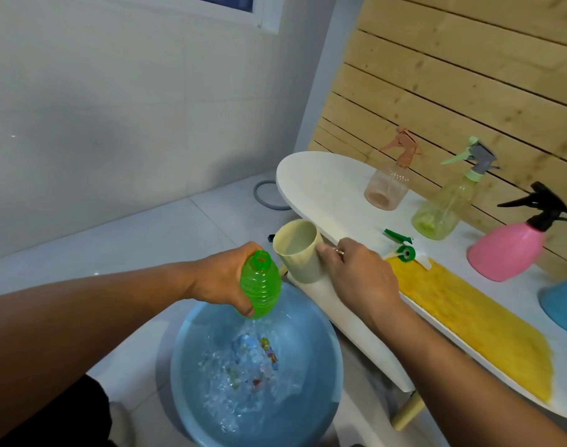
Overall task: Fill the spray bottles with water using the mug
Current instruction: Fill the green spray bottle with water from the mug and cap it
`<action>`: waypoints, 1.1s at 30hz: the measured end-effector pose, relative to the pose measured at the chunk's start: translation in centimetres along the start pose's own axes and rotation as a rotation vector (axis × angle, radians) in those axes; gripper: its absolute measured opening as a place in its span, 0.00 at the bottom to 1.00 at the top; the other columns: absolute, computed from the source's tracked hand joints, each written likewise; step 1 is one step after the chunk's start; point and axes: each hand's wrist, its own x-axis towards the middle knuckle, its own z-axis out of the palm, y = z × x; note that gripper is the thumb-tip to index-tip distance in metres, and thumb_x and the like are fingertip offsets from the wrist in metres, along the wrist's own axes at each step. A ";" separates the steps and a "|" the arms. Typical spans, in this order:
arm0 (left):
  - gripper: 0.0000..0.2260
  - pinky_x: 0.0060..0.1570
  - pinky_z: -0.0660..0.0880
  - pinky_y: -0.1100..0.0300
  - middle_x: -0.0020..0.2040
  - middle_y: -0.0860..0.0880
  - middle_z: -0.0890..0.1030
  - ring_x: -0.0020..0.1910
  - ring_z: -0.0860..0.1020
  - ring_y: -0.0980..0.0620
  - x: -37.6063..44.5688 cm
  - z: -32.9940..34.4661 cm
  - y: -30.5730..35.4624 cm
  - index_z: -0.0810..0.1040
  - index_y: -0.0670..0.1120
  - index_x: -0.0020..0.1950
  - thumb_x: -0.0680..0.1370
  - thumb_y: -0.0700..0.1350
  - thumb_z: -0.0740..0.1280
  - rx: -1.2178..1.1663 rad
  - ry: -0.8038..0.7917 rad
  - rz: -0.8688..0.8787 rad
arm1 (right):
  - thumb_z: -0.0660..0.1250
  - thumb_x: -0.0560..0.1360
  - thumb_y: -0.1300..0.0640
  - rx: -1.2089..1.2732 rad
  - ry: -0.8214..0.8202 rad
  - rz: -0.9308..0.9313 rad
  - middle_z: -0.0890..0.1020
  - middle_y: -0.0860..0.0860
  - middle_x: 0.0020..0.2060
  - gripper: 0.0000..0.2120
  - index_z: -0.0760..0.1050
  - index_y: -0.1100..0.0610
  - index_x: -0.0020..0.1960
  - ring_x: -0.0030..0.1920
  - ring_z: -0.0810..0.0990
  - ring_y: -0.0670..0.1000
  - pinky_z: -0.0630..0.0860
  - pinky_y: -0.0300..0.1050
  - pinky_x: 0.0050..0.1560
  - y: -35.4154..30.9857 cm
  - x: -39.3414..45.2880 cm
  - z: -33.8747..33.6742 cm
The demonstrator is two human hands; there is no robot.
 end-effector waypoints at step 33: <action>0.40 0.62 0.78 0.47 0.58 0.57 0.81 0.58 0.81 0.54 -0.7 -1.3 -2.8 0.72 0.58 0.65 0.57 0.61 0.81 0.056 0.122 -0.016 | 0.55 0.84 0.55 0.080 -0.613 0.250 0.81 0.59 0.61 0.17 0.77 0.62 0.63 0.62 0.79 0.59 0.74 0.46 0.60 6.4 -1.2 23.3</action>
